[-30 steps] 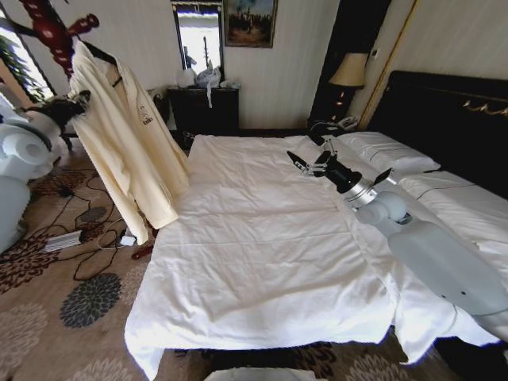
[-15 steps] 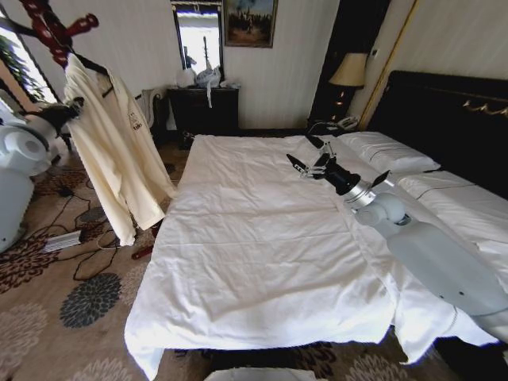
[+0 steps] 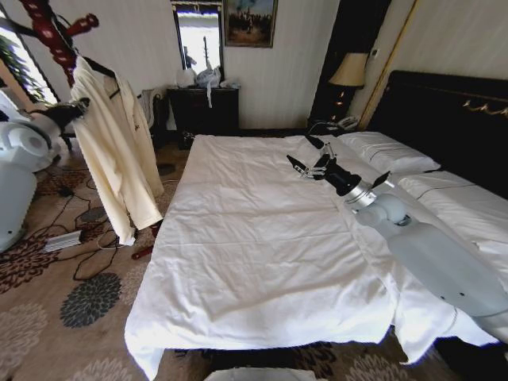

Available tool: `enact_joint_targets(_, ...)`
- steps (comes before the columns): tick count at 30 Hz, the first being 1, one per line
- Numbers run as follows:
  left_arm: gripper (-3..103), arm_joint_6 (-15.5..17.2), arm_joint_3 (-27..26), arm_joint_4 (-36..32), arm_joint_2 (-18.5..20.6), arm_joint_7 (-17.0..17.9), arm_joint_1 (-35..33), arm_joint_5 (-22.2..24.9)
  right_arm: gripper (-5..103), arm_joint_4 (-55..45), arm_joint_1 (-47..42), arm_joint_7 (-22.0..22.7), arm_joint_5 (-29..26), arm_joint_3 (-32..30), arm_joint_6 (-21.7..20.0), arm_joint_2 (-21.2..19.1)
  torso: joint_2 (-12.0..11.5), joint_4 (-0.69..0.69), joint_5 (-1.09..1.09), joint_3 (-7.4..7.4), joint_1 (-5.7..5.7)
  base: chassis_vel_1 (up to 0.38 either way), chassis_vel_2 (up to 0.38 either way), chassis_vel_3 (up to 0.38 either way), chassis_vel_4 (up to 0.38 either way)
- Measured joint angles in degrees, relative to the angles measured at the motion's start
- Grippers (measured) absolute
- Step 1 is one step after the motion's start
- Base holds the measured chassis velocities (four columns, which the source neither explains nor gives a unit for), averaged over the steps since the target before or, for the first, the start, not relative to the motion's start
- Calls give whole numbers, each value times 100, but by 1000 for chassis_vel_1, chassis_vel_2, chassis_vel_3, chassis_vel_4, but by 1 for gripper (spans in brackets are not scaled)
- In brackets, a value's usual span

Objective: Pick up the clothes from the bed and hang them on the clothes hanger.

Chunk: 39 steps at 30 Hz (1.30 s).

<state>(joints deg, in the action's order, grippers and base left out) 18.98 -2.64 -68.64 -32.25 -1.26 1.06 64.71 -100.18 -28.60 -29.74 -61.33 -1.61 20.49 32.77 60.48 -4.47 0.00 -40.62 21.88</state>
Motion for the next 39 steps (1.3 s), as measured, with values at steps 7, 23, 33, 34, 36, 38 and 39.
enact_joint_targets(7, 22, 92, 10, -2, 25, -10, -54, 134, 100, -71, -91, 7, -2, -80, 26, -70, 0, 0, 0, 0, 0, 0, 0, 0, 0)
enact_joint_targets(23, 39, -101, -153, -1167, 540, 409, -655, 496, 100, -101, -146, 108, -52, -95, -2, -21, 0, 2, 0, 1, -1, 0, 0, 0, 0)
enact_joint_targets(33, 77, -149, -1220, -2401, 947, 734, -2015, 444, 100, -173, -729, 174, -32, -738, 14, -89, 1, 0, -1, 1, -1, 0, 0, 0, 0)
enact_joint_targets(34, 82, -150, -1563, -2613, 989, 766, -2432, 403, 100, -158, -875, 180, -31, -908, 16, -84, 0, 2, 2, 1, -1, 0, 0, 0, 0)
enact_joint_targets(36, 92, -149, -2210, -2986, 1016, 792, -3392, 258, 100, -164, -1207, 328, -32, -1271, 14, -35, 1, 2, -3, 1, -1, 0, 0, 0, 0)
enact_joint_targets(38, 97, -154, -2458, -3118, 1005, 812, -3793, 176, 100, -187, -1402, 524, -35, -1448, -9, 7, 0, 1, -3, 1, -1, 0, 0, 0, 0)
enact_joint_targets(39, 97, -173, -2610, -3198, 984, 830, -4061, 113, 100, -213, -1539, 680, -41, -1573, -37, 47, 0, 2, -1, 1, -1, 0, 0, 0, 0)
